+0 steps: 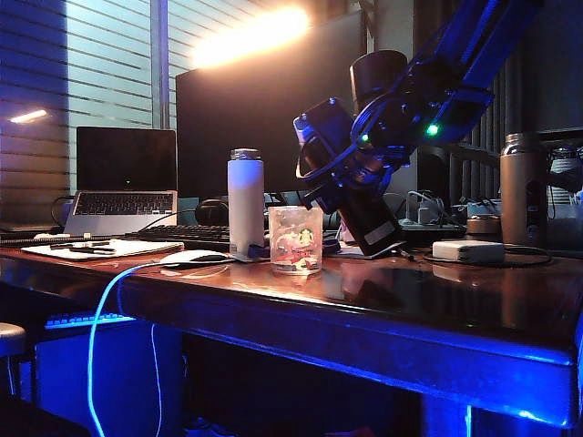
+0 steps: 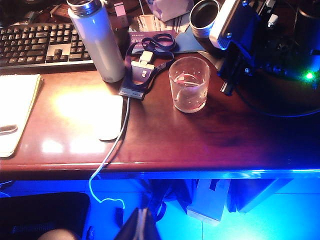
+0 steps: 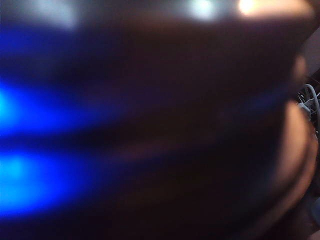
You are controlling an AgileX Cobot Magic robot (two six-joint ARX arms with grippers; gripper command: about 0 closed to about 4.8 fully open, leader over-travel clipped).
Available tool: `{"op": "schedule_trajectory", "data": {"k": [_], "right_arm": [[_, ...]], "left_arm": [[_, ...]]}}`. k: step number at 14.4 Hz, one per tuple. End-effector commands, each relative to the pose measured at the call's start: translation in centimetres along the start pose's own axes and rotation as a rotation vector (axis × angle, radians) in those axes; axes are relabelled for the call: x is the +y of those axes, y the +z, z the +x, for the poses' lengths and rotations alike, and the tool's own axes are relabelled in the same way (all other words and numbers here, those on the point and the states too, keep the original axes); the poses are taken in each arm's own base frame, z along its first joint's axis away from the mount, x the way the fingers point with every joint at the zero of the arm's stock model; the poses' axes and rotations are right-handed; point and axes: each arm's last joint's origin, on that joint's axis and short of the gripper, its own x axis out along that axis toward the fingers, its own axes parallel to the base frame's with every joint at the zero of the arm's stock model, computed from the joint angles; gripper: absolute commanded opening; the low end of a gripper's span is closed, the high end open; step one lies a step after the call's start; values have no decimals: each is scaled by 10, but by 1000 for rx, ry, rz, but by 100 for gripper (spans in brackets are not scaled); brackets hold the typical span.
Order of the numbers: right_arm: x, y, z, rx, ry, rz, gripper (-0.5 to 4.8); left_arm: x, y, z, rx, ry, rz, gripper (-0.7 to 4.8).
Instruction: Pick up the black thermos, pour a little water from inside into the glass cup, then place the black thermos back on the table.
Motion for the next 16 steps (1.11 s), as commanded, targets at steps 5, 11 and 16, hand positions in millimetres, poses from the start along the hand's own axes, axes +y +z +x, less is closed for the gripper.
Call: {"op": "schedule_trajectory", "data": {"k": [5, 11, 16], "right_arm": [[-12, 20, -3, -82, -83, -51, 25], [-16, 27, 0, -67, -101, -53, 25], [-15, 26, 1, -47, -89, -60, 25]], "left_arm": [[0, 2, -2, -14, -1, 4, 22], [0, 2, -2, -14, -1, -1, 22], [0, 2, -2, -14, -1, -22, 22]]}}
